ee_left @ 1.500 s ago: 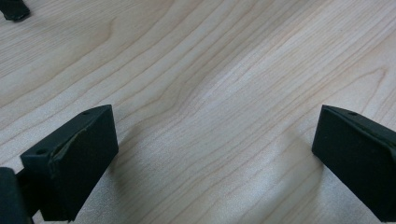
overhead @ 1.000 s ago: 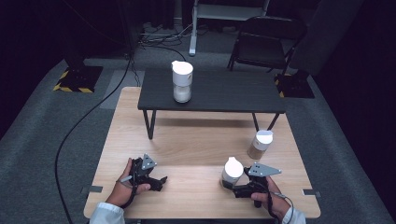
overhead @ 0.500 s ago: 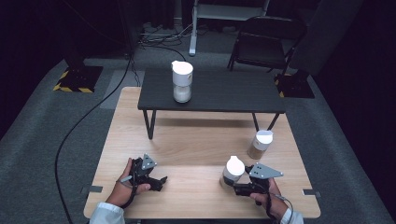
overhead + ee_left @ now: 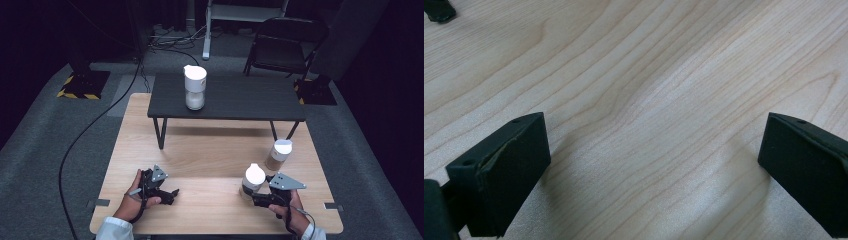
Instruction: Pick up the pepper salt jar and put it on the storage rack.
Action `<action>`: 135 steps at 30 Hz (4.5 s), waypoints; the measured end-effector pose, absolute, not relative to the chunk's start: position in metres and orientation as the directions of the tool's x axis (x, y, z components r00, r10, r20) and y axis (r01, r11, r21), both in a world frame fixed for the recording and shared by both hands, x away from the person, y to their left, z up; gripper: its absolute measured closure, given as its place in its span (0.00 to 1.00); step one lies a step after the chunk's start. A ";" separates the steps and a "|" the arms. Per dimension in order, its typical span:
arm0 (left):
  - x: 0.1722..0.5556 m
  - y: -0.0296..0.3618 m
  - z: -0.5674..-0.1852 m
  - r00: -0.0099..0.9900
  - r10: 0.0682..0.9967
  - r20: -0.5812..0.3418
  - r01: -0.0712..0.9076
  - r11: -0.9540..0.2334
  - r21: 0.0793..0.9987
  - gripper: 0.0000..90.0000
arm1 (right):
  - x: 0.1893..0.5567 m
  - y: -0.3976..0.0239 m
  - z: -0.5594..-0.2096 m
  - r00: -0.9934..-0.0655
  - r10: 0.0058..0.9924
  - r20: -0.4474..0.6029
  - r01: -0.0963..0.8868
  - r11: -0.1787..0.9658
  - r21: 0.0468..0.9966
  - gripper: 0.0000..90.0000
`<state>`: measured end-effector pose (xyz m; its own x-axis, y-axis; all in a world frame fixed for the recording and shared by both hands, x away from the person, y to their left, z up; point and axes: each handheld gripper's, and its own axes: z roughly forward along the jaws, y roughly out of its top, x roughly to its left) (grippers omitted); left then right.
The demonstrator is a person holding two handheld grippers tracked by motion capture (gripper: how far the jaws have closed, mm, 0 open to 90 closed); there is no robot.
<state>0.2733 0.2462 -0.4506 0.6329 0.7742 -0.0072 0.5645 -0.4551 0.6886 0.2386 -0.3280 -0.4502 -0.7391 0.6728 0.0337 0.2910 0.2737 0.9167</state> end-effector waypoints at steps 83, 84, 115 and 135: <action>0.273 0.246 -0.451 0.633 0.775 -0.008 0.565 -0.454 0.689 0.00 | 0.279 -0.239 -0.266 -0.520 0.853 -0.048 0.204 0.179 0.963 0.33; 0.273 0.246 -0.451 0.633 0.774 -0.007 0.564 -0.455 0.689 0.00 | 0.281 -0.238 -0.264 -0.518 0.854 -0.048 0.208 0.180 0.961 0.33; 0.273 0.246 -0.451 0.634 0.774 -0.007 0.564 -0.456 0.688 0.00 | 0.332 -0.205 -0.255 -0.450 0.892 -0.039 0.204 0.145 0.968 0.33; 0.274 0.247 -0.451 0.636 0.772 -0.007 0.563 -0.457 0.688 0.00 | 0.355 -0.202 -0.272 -0.415 0.909 0.027 0.229 0.076 0.971 0.33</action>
